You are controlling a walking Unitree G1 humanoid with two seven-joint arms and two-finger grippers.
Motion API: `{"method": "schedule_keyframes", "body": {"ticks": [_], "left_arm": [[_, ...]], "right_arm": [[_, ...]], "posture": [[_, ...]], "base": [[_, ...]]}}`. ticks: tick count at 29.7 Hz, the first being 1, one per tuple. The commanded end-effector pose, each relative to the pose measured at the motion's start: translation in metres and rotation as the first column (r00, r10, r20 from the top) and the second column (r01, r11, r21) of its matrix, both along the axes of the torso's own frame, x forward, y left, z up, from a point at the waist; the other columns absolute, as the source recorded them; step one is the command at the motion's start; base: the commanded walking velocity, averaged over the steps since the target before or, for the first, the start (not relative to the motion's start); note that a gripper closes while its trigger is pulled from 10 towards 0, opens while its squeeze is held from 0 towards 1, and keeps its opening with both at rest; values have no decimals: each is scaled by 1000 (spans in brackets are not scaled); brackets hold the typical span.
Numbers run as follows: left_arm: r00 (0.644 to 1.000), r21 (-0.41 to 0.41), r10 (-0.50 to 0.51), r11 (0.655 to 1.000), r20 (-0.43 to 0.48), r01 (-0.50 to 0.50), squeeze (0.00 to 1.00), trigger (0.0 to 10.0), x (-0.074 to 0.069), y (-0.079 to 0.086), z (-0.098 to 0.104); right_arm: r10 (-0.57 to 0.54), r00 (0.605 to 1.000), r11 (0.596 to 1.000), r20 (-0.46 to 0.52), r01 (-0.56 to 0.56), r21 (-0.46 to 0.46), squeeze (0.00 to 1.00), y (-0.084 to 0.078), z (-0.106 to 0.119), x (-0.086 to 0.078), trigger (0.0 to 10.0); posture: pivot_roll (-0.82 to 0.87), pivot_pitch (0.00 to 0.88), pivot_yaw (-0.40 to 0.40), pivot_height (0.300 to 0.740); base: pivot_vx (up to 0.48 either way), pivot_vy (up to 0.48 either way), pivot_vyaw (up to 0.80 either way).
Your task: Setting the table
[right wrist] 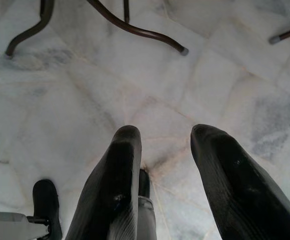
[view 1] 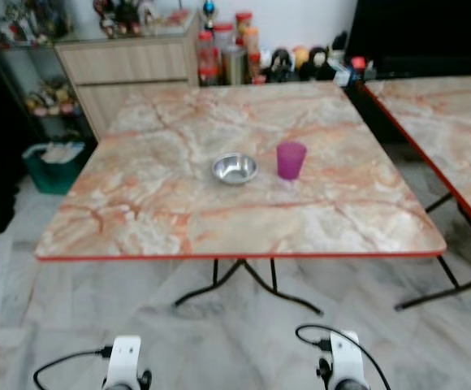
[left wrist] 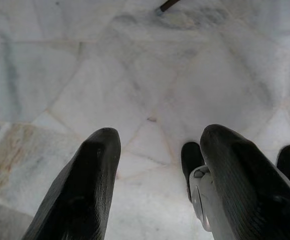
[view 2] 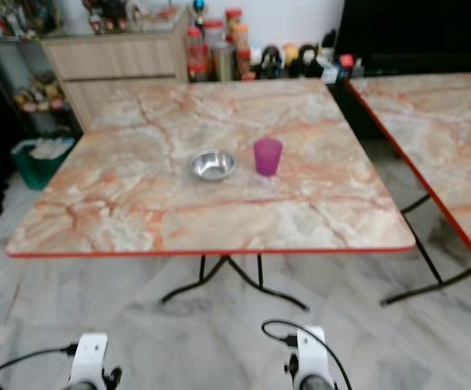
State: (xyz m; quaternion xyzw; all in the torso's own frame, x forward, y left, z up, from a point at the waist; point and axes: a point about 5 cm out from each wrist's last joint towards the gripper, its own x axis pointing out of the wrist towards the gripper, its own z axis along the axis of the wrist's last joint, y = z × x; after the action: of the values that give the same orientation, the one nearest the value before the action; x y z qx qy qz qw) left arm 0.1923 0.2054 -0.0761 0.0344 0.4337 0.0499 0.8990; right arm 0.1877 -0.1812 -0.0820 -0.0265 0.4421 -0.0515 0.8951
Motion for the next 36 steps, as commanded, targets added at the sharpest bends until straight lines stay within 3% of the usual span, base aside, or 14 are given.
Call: {"method": "schedule_keyframes", "body": {"ticks": [1, 30, 36], "left_arm": [[999, 0, 30, 1000, -13, -30, 0, 10000, -2, 4, -1], [1000, 19, 7, 1000, -1, -7, 0, 10000, 3, 6, 2], [1000, 15, 1, 1000, 17, -1, 0, 10000, 7, 5, 4]], "right_arm": [[-12, 1000, 1000, 3, 12, 7, 0, -1, 1, 2, 10000], [-16, 1000, 1000, 9, 16, 15, 0, 2, 1, 2, 10000], [-17, 1000, 1000, 11, 17, 16, 0, 2, 1, 3, 10000]], "posture": [[33, 0, 49, 736], [34, 0, 61, 736], [36, 0, 62, 736]], "base": [[0, 277, 0], [0, 375, -45], [0, 0, 0]]}}
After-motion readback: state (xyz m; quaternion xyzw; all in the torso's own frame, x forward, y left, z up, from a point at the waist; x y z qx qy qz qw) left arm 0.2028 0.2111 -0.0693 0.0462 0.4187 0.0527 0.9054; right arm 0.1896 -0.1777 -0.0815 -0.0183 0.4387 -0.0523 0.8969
